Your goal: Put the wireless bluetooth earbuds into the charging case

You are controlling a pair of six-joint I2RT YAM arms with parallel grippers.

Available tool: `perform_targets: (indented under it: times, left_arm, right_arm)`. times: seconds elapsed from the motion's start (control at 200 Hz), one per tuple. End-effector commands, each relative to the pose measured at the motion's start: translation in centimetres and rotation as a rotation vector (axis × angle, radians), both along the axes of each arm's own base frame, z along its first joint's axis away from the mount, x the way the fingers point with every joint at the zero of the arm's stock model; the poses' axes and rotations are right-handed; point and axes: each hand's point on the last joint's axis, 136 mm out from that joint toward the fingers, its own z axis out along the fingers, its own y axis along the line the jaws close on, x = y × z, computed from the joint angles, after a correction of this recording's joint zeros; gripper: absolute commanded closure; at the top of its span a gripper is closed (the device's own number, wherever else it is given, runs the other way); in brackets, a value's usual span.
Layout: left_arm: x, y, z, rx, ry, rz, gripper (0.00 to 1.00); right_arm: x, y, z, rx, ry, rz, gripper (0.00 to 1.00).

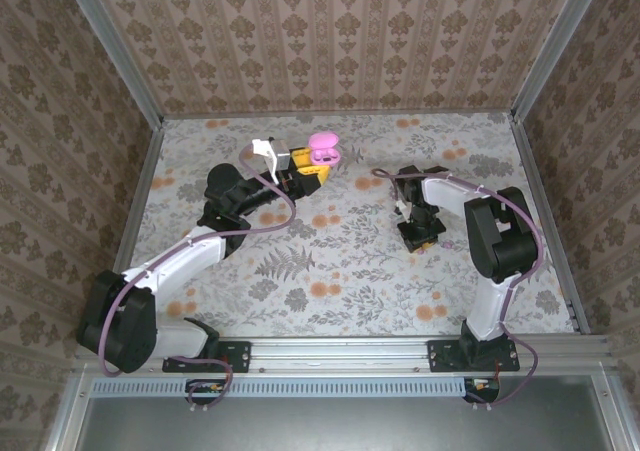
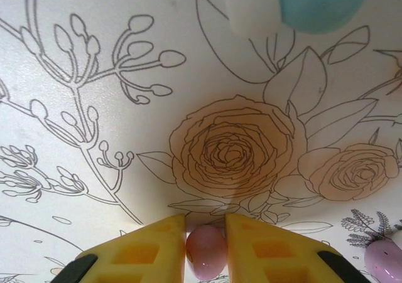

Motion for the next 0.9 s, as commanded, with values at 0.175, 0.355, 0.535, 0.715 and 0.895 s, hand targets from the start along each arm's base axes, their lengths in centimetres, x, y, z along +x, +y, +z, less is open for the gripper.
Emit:
perform_targets:
  times: [0.175, 0.355, 0.535, 0.715, 0.895]
  left_arm:
    - [-0.2, -0.1, 1.2, -0.008, -0.043, 0.001, 0.69]
    - [0.3, 0.0, 0.9, 0.003, -0.052, 0.031, 0.69]
    - [1.1, 0.7, 0.6, 0.028, -0.06, 0.064, 0.7]
    - [1.5, 2.2, 0.2, 0.038, -0.072, 0.1, 0.7]
    - [1.9, 4.0, -0.4, 0.05, -0.076, 0.132, 0.7]
  right_arm:
    - [0.9, 1.2, 3.6, 0.121, -0.093, -0.087, 0.77]
    - [3.3, 6.4, 10.9, 0.55, -0.241, -0.225, 0.76]
    - [4.9, 11.5, 18.1, 0.992, -0.273, -0.271, 0.75]
    - [6.4, 14.2, 21.6, 1.289, -0.156, -0.332, 0.75]
    - [7.8, 15.2, 22.5, 1.392, -0.029, -0.433, 0.74]
